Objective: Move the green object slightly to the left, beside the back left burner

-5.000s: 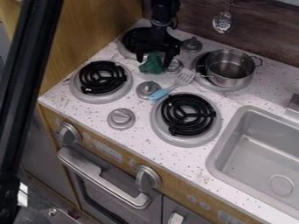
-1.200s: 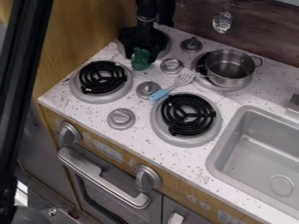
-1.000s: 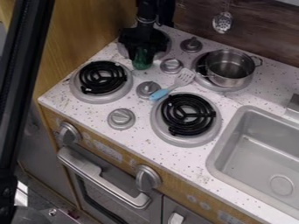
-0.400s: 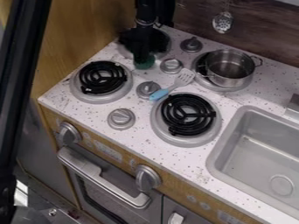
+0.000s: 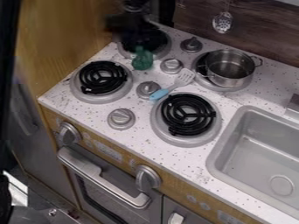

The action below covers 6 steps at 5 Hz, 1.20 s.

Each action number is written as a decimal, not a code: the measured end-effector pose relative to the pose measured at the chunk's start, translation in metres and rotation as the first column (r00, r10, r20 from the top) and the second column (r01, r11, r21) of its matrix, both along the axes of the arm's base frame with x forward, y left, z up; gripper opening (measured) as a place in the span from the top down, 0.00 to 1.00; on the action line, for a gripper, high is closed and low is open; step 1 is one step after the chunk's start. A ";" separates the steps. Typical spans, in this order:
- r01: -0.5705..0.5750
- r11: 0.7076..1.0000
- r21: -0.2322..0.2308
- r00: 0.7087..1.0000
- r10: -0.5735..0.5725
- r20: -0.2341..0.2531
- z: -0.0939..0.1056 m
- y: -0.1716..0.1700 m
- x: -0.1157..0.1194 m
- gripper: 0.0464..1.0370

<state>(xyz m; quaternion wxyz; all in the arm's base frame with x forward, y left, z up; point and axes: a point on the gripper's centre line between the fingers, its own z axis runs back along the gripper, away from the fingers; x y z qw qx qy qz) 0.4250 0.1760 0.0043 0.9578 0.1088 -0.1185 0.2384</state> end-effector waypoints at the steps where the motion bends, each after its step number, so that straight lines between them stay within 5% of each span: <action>1: 0.005 1.000 -0.008 1.000 -0.005 -0.002 0.002 0.002 -0.004 0.98; 2: 0.080 0.997 -0.007 0.996 -0.080 0.036 0.009 -0.005 0.010 0.85; 3: 0.057 0.998 -0.028 0.994 -0.054 0.094 0.008 -0.005 0.029 0.60; 5: 0.037 0.999 -0.039 0.995 -0.034 0.090 0.004 -0.001 0.044 0.05; 6: 0.022 0.997 -0.079 0.999 -0.019 0.049 -0.013 -0.005 0.039 0.04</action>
